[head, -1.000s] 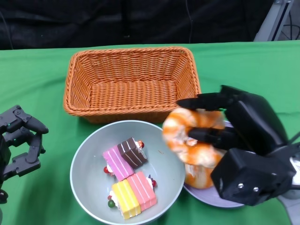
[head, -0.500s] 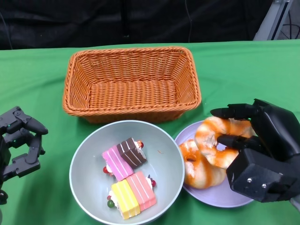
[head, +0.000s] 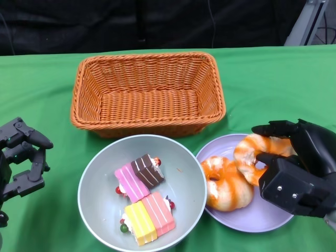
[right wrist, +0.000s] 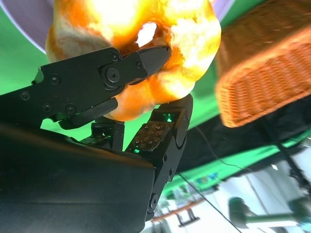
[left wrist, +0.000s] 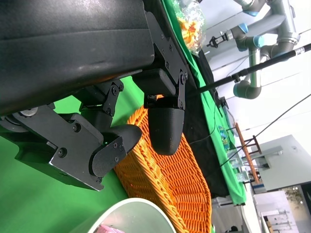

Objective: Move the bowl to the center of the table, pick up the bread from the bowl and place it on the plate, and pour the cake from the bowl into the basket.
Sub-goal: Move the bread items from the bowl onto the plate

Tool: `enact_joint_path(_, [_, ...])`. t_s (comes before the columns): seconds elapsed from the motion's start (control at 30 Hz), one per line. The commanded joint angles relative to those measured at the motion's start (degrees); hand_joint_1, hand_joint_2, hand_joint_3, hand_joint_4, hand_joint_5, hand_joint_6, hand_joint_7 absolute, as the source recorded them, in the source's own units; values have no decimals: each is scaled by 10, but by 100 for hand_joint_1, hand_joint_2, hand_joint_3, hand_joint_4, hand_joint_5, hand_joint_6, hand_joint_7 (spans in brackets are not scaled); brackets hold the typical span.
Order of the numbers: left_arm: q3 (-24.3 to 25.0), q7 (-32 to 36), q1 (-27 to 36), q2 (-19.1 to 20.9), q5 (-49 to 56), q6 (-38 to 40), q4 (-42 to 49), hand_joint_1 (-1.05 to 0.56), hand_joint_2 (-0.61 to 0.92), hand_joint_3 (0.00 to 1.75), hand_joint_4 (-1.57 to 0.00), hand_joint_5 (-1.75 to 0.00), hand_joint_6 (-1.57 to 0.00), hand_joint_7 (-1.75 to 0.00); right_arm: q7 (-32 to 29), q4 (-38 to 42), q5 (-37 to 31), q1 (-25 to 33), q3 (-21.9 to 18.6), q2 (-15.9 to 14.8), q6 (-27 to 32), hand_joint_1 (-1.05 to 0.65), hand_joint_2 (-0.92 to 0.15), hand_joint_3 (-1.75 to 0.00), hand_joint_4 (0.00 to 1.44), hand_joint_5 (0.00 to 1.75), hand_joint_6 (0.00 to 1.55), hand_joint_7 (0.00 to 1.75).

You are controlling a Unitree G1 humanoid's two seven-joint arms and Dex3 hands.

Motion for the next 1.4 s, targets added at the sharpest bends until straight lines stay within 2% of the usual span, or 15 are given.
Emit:
enact_joint_path(0.03, [4,1,-2,10,-4,-2,1,0,57,113,-74,-174,-71,-144,-8,41,12,-26,-3,-6,0,-20,-92,-4,63,124,103,28])
enact_joint_path(0.13, [5,-3,-2,11,-7,-3,4,1,58,113,-73,-174,-70,-145,-8,64,14,-35,1,-6,6,-20,-92,-4,62,126,103,26])
enact_joint_path(0.2, [6,-7,-2,11,-11,-2,5,0,59,112,-73,-174,-70,-144,-10,79,14,-40,5,-6,8,-21,-92,-3,68,106,103,19])
enact_joint_path(0.3, [6,-8,-2,11,-11,-4,6,0,59,111,-73,-174,-70,-144,-14,93,14,-43,10,-7,2,-20,-92,-1,72,97,105,14])
enact_joint_path(0.43, [5,-7,-3,11,-10,-7,7,0,59,111,-73,-175,-70,-144,-15,103,17,-45,12,-9,-8,-19,-92,0,69,109,108,10])
enact_joint_path(0.63, [4,-4,-2,9,-9,-8,7,-1,58,111,-74,-175,-71,-144,13,102,23,-46,17,-9,8,-19,-92,-2,66,108,106,6])
enact_joint_path(0.73, [4,-2,-2,8,-8,-7,6,-2,56,113,-75,-174,-71,-145,29,97,26,-45,20,-10,21,-18,-92,-4,67,102,104,4])
enact_joint_path(0.77, [3,-1,-1,8,-8,-5,4,-2,56,114,-74,-174,-71,-144,32,95,25,-45,21,-10,27,-19,-92,-4,68,88,102,2])
enact_joint_path(0.83, [3,0,0,9,-6,-5,3,-2,56,114,-74,-174,-71,-144,40,86,22,-43,24,-10,41,-20,-92,-4,69,80,101,1])
enact_joint_path(0.87, [2,0,0,9,-5,-6,4,-2,56,114,-74,-174,-71,-144,42,81,21,-41,25,-11,48,-22,-92,-5,71,57,88,1])
enact_joint_path(0.97, [3,-2,0,10,-7,-9,5,-1,57,113,-74,-173,-71,-143,47,59,9,-34,34,-15,67,-23,-92,-4,69,28,64,0])
enact_joint_path(1.03, [3,-4,0,11,-8,-9,6,-1,58,112,-74,-173,-71,-143,55,45,4,-31,39,-18,81,-23,-92,-3,66,24,56,0])
enact_joint_path(1.13, [3,-1,1,11,-7,-5,2,-2,58,111,-75,-173,-71,-142,72,21,-2,-25,46,-21,106,-26,-92,-3,48,12,38,0])
enact_joint_path(1.27, [4,-2,3,10,-10,1,-2,-2,59,110,-74,-172,-72,-141,83,-6,-2,-16,49,-19,130,-26,-92,-2,39,6,30,0])
enact_joint_path(1.4, [4,-7,1,12,-13,-3,2,-1,59,110,-75,-173,-72,-141,79,-26,-6,-10,51,-18,144,-26,-92,-4,35,4,27,0])
